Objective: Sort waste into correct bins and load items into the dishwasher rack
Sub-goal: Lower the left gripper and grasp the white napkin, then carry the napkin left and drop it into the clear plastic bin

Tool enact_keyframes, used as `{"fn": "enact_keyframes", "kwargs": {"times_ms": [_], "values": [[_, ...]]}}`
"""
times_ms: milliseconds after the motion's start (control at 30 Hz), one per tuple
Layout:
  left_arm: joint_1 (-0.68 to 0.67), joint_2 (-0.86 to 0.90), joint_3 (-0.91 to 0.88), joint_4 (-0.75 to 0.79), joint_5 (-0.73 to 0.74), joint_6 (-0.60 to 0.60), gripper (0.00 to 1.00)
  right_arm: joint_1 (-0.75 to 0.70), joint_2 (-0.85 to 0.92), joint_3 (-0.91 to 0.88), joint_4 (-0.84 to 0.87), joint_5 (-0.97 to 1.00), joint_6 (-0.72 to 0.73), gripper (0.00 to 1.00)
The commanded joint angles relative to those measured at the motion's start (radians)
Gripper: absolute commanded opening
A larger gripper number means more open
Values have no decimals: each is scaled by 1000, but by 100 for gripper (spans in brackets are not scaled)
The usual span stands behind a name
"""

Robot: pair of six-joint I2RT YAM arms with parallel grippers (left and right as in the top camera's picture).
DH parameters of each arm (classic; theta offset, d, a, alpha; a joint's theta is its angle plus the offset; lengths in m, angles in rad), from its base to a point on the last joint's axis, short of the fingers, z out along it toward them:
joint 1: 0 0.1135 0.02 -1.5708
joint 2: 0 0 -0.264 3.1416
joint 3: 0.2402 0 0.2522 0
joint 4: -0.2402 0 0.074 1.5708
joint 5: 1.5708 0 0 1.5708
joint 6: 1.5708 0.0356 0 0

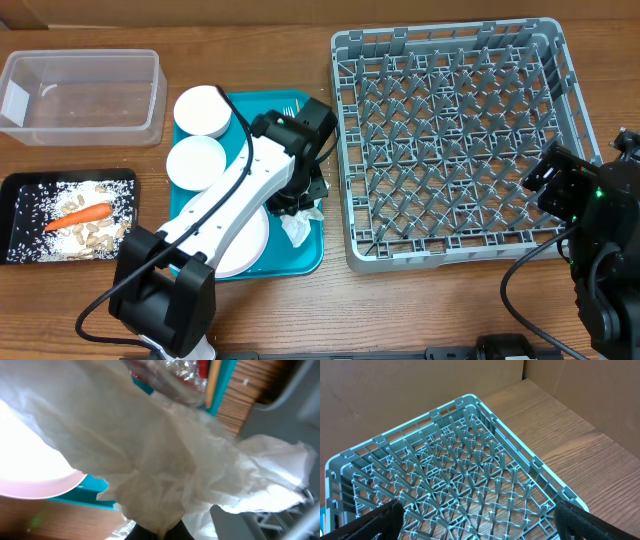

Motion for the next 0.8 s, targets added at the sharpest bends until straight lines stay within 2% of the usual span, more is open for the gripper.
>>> {"fn": "enact_keyframes", "kwargs": {"times_ms": [0, 267, 433, 633, 767], "values": [[7, 4, 117, -47, 3, 61, 4, 4, -8, 27, 4, 14, 7, 100], [39, 4, 315, -144, 0, 116, 4, 4, -8, 27, 4, 14, 7, 100], [133, 3, 371, -193, 1, 137, 4, 4, -8, 27, 4, 14, 7, 100], [300, 3, 371, -130, 1, 166, 4, 4, -8, 27, 4, 14, 7, 100], [441, 4, 372, -32, 3, 169, 4, 4, -8, 27, 4, 14, 7, 100]]}}
